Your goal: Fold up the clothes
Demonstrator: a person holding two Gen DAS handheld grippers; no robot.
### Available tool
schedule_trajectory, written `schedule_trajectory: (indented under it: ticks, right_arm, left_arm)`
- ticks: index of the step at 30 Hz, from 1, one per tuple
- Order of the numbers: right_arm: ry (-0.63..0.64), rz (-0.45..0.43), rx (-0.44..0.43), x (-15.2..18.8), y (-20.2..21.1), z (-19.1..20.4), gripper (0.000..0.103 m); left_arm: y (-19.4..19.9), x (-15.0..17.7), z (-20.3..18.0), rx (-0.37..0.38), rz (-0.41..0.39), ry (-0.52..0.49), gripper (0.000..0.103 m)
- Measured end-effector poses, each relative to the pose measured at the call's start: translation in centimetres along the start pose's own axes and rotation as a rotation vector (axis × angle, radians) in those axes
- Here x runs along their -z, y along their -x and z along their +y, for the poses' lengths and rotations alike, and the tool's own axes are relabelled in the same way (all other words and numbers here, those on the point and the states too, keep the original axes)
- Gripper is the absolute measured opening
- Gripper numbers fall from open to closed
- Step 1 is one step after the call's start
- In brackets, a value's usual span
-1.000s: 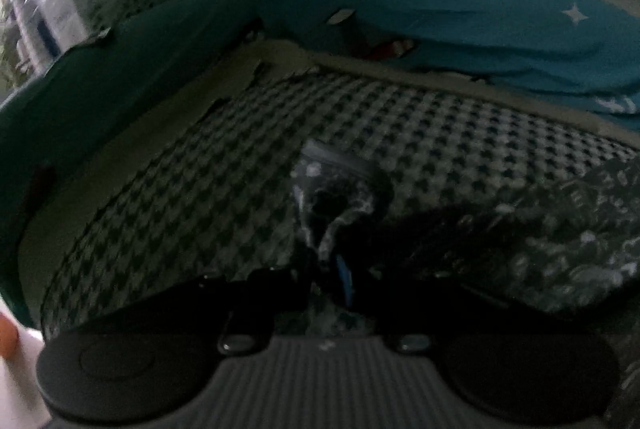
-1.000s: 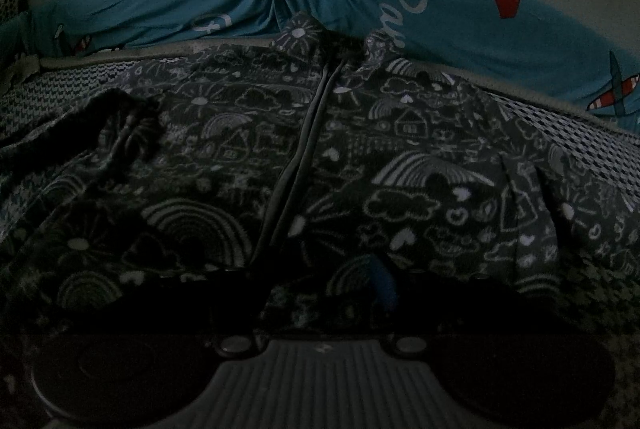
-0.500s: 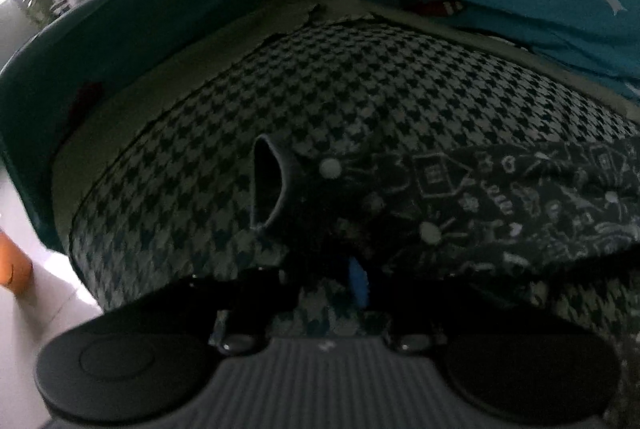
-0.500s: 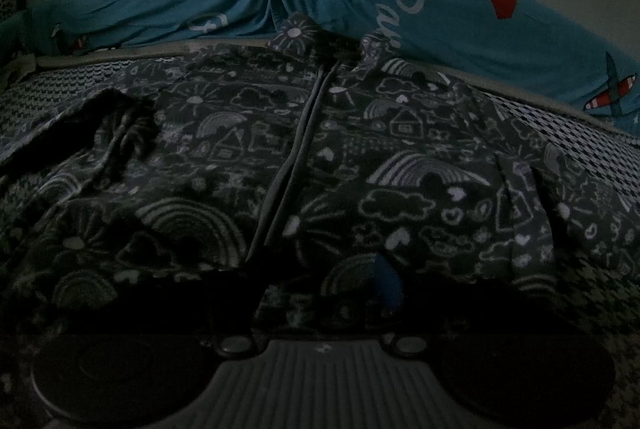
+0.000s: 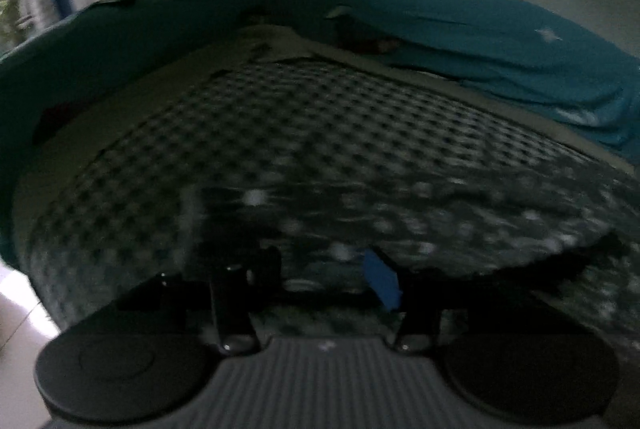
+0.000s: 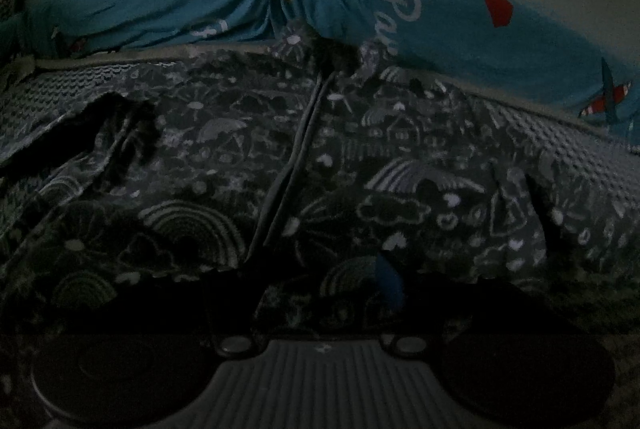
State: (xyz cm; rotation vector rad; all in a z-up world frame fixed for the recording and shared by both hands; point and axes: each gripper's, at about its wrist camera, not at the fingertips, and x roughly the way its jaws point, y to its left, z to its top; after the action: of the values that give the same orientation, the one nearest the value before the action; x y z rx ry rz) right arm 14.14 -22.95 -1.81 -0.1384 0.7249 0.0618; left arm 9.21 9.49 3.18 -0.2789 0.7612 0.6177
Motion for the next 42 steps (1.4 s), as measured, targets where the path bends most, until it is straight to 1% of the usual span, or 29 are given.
schedule_trajectory:
  ticks: [5, 7, 8, 11, 13, 15, 18, 22, 27, 29, 36, 39, 42]
  right_arm:
    - [0.003, -0.052, -0.07, -0.3, 1.7, 0.8, 0.058]
    - [0.015, -0.072, -0.114, -0.2, 2.4, 1.3, 0.058]
    - [0.027, -0.078, -0.134, -0.2, 2.7, 1.7, 0.058]
    - [0.054, -0.093, -0.201, -0.2, 3.9, 2.9, 0.057]
    - [0.06, -0.092, -0.263, -0.2, 4.7, 3.6, 0.057]
    - [0.065, -0.091, -0.327, -0.1, 5.5, 4.3, 0.057]
    - [0.086, -0.089, -0.402, 0.1, 6.9, 5.6, 0.057]
    - [0.135, -0.083, -0.502, 1.0, 8.4, 7.7, 0.057]
    - [0.215, -0.079, -0.597, 2.3, 9.7, 10.5, 0.057]
    - [0.247, -0.084, -0.622, 2.7, 10.0, 11.6, 0.057]
    - [0.342, -0.079, -0.707, 3.9, 10.4, 14.9, 0.057]
    - [0.389, -0.084, -0.691, 4.5, 10.1, 16.3, 0.057]
    - [0.427, -0.094, -0.638, 5.0, 9.4, 17.7, 0.057]
  left_arm:
    - [0.6, 0.7, -3.2, 0.14, -0.014, -0.109, 0.051]
    - [0.7, 1.0, -4.2, 0.181, -0.017, -0.14, 0.052]
    - [0.6, 1.1, -4.7, 0.19, -0.013, -0.148, 0.054]
    - [0.0, 1.3, -5.5, 0.194, 0.007, -0.163, 0.056]
    - [-0.3, 1.4, -6.0, 0.185, 0.021, -0.169, 0.057]
    - [-0.4, 1.5, -6.3, 0.177, 0.026, -0.175, 0.064]
    - [-0.4, 1.4, -6.5, 0.168, 0.013, -0.186, 0.071]
    - [-0.2, 1.4, -6.8, 0.164, -0.003, -0.21, 0.072]
    - [-0.4, 1.4, -6.7, 0.165, 0.013, -0.214, 0.074]
    - [-0.5, 1.4, -6.6, 0.159, 0.017, -0.215, 0.077]
    - [-0.7, 1.2, -6.1, 0.157, 0.032, -0.197, 0.077]
    - [-0.7, 1.2, -6.0, 0.158, 0.033, -0.195, 0.077]
    - [-0.7, 1.2, -6.0, 0.16, 0.034, -0.194, 0.077]
